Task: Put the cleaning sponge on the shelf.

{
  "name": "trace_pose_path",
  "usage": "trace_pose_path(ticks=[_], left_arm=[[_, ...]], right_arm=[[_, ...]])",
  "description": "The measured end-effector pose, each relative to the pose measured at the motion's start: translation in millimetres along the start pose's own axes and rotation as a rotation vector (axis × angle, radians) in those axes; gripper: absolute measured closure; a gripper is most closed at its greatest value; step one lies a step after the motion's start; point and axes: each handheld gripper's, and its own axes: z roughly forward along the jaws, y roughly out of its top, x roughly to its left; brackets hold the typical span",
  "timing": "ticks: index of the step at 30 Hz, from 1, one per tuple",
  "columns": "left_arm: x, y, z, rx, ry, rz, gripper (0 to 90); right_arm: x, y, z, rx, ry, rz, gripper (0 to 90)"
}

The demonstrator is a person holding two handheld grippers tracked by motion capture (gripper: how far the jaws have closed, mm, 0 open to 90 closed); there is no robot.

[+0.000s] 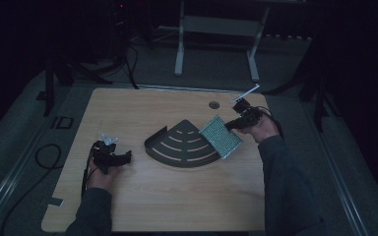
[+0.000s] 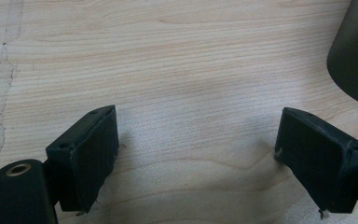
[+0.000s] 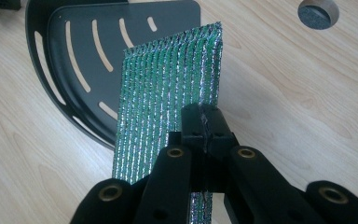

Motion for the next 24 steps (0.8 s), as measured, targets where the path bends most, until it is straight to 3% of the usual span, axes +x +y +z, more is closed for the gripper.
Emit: trace_pose_path(ticks=[18,24], left_arm=[[0.0,0.1,0.1,0.000,-0.001,0.001,13.7],[0.1,0.1,0.1,0.000,-0.001,0.001,13.7]], right_arm=[[0.0,14.1,16.8,-0.008,0.011,0.001,89.5],[2.4,19.0,23.9,0.005,0.009,-0.018,89.5]])
